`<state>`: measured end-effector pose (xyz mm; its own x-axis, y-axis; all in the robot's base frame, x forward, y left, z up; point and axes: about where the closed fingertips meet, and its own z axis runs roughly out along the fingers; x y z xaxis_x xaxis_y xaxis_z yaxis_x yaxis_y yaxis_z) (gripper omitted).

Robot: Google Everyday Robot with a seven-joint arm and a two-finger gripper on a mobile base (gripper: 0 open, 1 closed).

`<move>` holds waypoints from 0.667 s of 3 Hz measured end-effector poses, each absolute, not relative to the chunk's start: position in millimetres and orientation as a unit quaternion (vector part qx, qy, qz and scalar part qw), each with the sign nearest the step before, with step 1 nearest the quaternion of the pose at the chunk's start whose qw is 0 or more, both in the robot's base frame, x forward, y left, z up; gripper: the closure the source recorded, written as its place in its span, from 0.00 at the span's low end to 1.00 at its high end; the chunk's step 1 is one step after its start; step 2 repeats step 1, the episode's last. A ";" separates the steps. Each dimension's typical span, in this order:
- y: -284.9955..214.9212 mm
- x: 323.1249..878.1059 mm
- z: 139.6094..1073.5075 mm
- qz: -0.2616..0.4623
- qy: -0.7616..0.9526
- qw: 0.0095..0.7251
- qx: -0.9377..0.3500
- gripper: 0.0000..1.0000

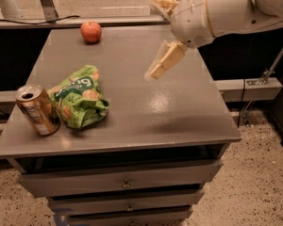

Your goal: Move green rice chip bag near orange can

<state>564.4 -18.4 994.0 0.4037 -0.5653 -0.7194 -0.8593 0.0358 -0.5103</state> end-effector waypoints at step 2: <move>-18.3 564.3 994.0 0.149 0.525 0.492 -0.678 0.00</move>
Offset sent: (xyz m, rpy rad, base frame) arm 0.0000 0.0000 0.0000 0.0000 0.0000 0.0000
